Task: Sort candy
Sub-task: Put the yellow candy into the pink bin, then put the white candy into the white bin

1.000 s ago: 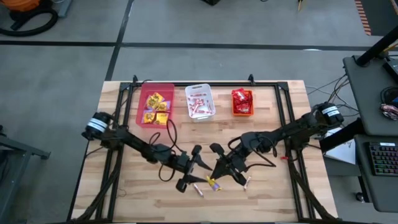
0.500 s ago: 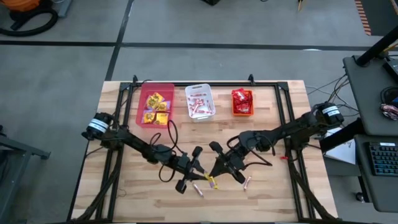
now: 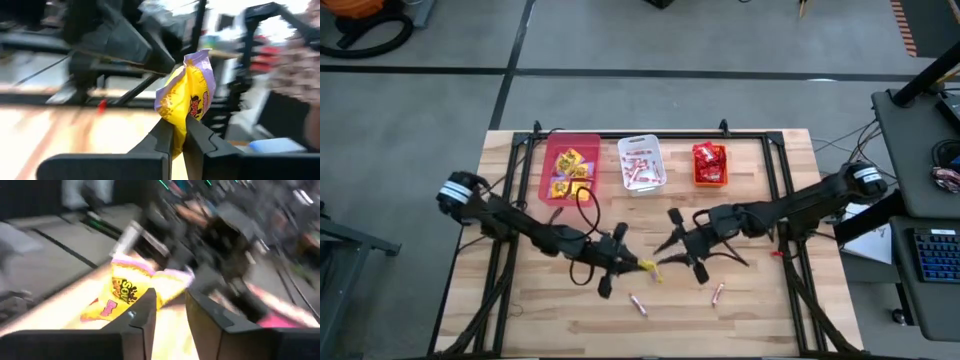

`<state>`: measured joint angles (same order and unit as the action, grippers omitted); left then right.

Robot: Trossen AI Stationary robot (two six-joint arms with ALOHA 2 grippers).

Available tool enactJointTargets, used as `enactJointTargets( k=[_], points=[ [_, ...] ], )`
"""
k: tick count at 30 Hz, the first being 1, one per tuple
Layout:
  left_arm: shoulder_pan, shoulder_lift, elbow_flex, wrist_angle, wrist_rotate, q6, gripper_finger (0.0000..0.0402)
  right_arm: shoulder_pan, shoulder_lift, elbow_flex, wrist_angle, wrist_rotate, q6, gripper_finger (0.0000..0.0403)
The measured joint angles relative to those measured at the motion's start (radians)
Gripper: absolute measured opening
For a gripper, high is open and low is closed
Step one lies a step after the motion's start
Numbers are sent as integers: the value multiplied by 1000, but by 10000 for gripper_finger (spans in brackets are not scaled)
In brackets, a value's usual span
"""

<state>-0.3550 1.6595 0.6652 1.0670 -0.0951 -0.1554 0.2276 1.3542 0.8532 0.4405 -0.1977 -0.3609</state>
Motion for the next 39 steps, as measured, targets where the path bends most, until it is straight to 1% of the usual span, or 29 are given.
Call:
enactJointTargets(
  k=[2,4,7,9,11,12,15,17,20,25,28,30,33,39],
  points=[
    [0,-63,-16,-122,-100,-36,4,1,-26,0,-71,111,38,105],
    [2,-139,-21,-300,-232,-91,4,1,-48,0,-127,227,91,115],
    [12,-263,-7,-669,-442,-220,4,0,-64,0,-199,363,167,122],
    [32,-335,31,-950,-545,-326,4,0,-66,0,-242,406,195,122],
    [64,-396,77,-1230,-603,-435,4,0,-62,0,-243,408,211,123],
    [88,-418,103,-1351,-615,-487,4,1,-61,0,-244,408,213,123],
    [175,-461,166,-1659,-617,-602,3,1,-60,0,-253,408,227,123],
    [254,-473,189,-1798,-585,-617,3,1,-60,0,-257,408,239,123],
    [400,-479,189,-1886,-491,-583,3,1,-60,0,-257,408,239,123],
    [634,-460,163,-1896,-259,-438,3,1,-59,0,-278,408,263,123],
    [727,-439,160,-1895,-173,-376,3,3,-59,0,-295,407,282,123],
    [760,-424,159,-1896,-164,-353,7,5,-59,0,-311,407,286,123],
    [779,-407,159,-1896,-174,-328,20,8,-58,0,-321,407,295,123],
    [778,-397,159,-1896,-183,-293,70,8,-58,0,-321,407,309,123]
  ],
)
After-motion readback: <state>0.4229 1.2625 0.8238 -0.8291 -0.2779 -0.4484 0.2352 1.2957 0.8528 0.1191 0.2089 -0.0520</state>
